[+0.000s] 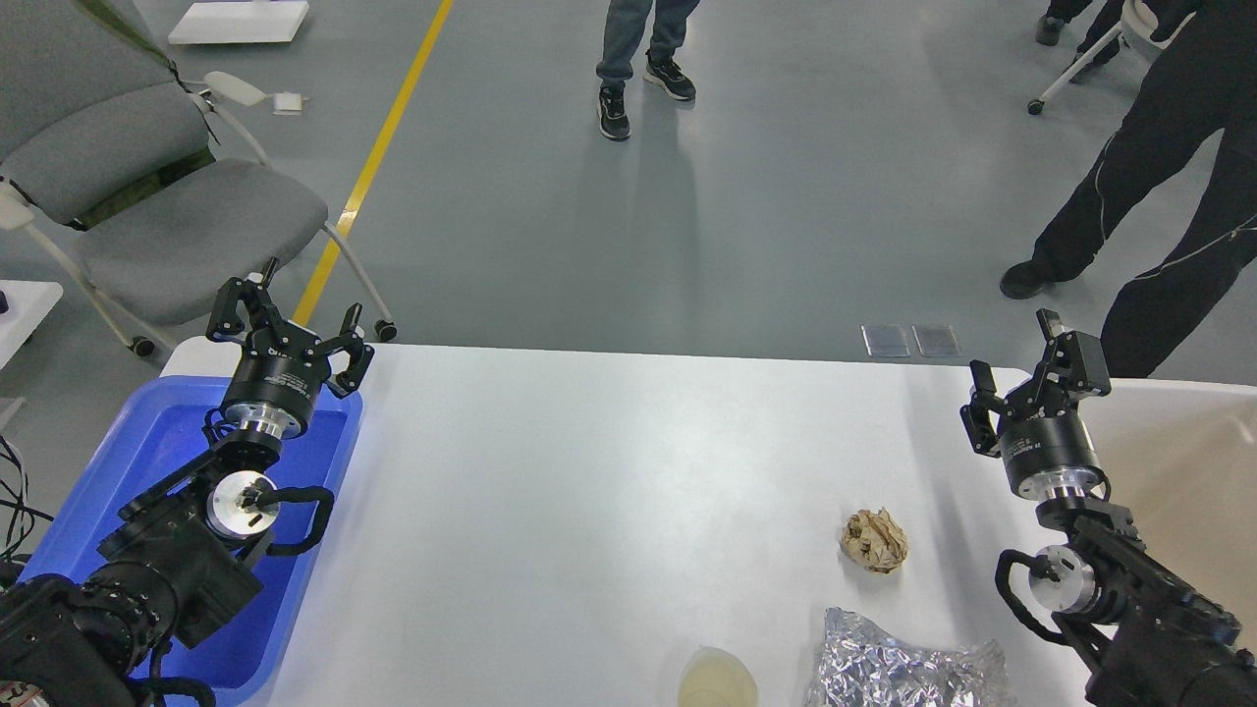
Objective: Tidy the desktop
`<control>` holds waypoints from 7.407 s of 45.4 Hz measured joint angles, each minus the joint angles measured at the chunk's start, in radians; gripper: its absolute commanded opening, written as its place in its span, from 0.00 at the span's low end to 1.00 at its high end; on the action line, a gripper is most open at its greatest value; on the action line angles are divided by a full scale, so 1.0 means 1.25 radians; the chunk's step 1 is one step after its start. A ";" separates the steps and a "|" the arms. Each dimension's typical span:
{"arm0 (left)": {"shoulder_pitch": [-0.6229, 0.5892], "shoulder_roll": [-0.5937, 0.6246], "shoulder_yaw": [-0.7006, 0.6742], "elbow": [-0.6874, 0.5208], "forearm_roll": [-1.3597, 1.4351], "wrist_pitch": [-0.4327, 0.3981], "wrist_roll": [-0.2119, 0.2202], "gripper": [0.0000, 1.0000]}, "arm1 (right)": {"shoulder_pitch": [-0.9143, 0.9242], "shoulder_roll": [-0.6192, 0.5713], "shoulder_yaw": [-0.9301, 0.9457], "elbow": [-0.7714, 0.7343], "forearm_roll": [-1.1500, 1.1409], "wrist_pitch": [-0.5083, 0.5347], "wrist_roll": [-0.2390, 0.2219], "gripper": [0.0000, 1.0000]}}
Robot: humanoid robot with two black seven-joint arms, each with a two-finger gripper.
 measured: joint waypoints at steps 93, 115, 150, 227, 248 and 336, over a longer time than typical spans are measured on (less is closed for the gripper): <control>0.000 0.000 0.001 0.000 0.001 0.000 0.001 1.00 | 0.086 -0.605 -0.281 0.676 -0.100 0.105 -0.420 1.00; 0.000 0.000 0.001 0.000 0.001 0.000 0.000 1.00 | 0.176 -0.625 -0.288 0.766 -0.310 0.427 -0.544 1.00; 0.000 0.000 0.001 0.000 0.001 0.001 0.000 1.00 | 0.339 -0.350 -0.528 0.772 -0.643 0.476 -0.725 1.00; 0.000 0.000 0.001 0.000 0.001 0.001 0.000 1.00 | 0.372 -0.083 -0.673 0.659 -0.780 0.479 -0.734 0.00; 0.000 0.000 0.001 0.000 0.001 0.001 0.000 1.00 | 0.416 -0.101 -0.679 0.680 -0.762 0.486 -0.731 0.00; 0.000 0.000 0.001 0.000 0.001 0.001 0.000 1.00 | 0.701 -0.684 -0.654 0.646 -0.531 0.434 -0.729 0.00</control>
